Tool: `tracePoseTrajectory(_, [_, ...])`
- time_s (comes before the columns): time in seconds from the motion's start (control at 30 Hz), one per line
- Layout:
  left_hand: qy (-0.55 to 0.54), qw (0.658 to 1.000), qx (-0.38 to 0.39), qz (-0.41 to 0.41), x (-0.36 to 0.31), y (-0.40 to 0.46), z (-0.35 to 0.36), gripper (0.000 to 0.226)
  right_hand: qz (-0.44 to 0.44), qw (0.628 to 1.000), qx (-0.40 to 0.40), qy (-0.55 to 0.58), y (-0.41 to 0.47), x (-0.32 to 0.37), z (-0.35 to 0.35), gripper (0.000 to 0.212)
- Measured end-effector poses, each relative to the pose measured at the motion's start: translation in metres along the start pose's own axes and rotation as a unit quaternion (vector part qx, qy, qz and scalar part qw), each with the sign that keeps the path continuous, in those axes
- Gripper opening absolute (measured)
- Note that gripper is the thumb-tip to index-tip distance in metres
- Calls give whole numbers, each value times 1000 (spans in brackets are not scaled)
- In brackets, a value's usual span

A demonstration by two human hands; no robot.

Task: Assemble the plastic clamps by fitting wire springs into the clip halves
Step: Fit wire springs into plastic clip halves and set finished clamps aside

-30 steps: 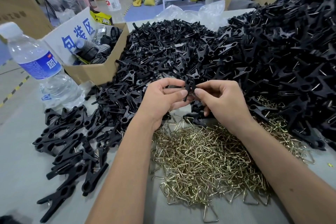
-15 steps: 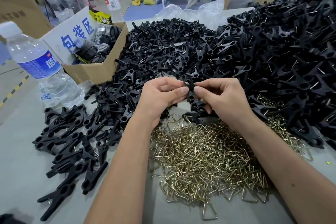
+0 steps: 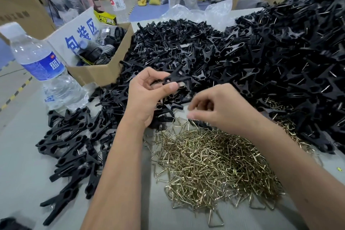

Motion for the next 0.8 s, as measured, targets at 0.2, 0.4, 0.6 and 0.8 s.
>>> tracePoseTrajectory(0.2, [-8, 1000, 9, 22, -1, 1, 4, 35, -5, 998, -10, -66, -1, -1, -5, 11])
tracePoseTrajectory(0.4, [26, 998, 48, 15, 2, 0, 11, 34, 105, 956, -199, 187, -9, -35, -20, 11])
tracePoseTrajectory(0.6, [44, 992, 115, 2, 7, -3, 31, 35, 138, 909, -273, 284, -12, -49, -8, 11])
tracePoseTrajectory(0.8, [60, 991, 121, -6, 11, -5, 37, 32, 121, 905, -305, 272, -14, -44, -9, 12])
Point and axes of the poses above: each hand's wrist, its own y-axis towards the middle knuckle, its own z-axis out of the palm, x = y × z, the point moved 6 cm from there along y, towards the middle knuckle, and after that the axes turned 7 degrees about -z, right-handed, at the moved point
